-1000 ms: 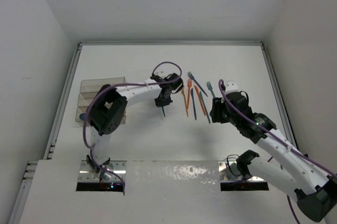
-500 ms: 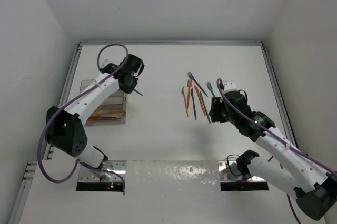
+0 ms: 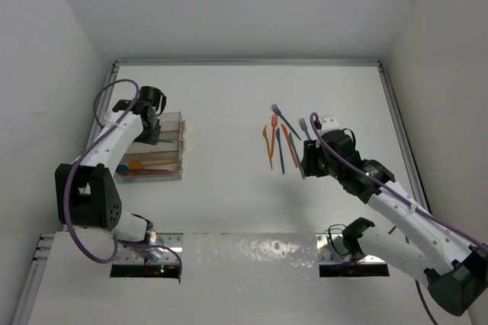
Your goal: Sort the eating utensils into containers
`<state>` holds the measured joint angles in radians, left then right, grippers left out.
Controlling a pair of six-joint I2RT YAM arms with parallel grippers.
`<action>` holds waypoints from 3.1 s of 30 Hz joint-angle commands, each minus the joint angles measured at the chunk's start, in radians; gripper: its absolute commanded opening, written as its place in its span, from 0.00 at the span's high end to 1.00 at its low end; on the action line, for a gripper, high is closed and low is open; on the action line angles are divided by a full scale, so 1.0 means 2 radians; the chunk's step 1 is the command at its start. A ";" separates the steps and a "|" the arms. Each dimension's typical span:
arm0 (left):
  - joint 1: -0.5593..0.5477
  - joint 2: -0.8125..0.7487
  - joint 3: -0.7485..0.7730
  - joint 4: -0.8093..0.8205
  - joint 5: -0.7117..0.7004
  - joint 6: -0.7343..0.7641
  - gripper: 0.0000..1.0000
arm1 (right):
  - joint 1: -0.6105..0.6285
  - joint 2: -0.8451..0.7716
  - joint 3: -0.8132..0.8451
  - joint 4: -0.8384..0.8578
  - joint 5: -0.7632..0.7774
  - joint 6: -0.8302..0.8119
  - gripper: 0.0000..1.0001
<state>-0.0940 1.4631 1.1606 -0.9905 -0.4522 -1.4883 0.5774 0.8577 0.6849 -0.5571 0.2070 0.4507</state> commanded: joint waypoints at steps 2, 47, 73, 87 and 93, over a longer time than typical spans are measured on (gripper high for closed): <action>0.030 -0.004 -0.023 0.017 0.006 -0.027 1.00 | -0.002 0.002 0.016 0.018 0.005 -0.004 0.52; -0.009 -0.024 0.014 0.160 0.124 0.267 0.27 | -0.005 0.156 0.010 0.095 0.015 0.014 0.56; -0.090 -0.100 -0.078 0.241 0.258 0.474 0.16 | -0.016 0.429 0.112 0.138 -0.020 0.055 0.67; -0.133 -0.080 -0.087 0.327 0.353 0.476 0.16 | -0.016 0.366 0.090 0.160 -0.004 0.017 1.00; -0.197 -0.055 -0.082 0.410 0.386 0.440 0.16 | -0.016 0.269 0.085 0.160 -0.042 -0.011 1.00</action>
<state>-0.4358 1.3277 0.9867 -0.3302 0.2527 -0.5701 0.5449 1.4975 0.8452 -0.2779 0.1654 0.4736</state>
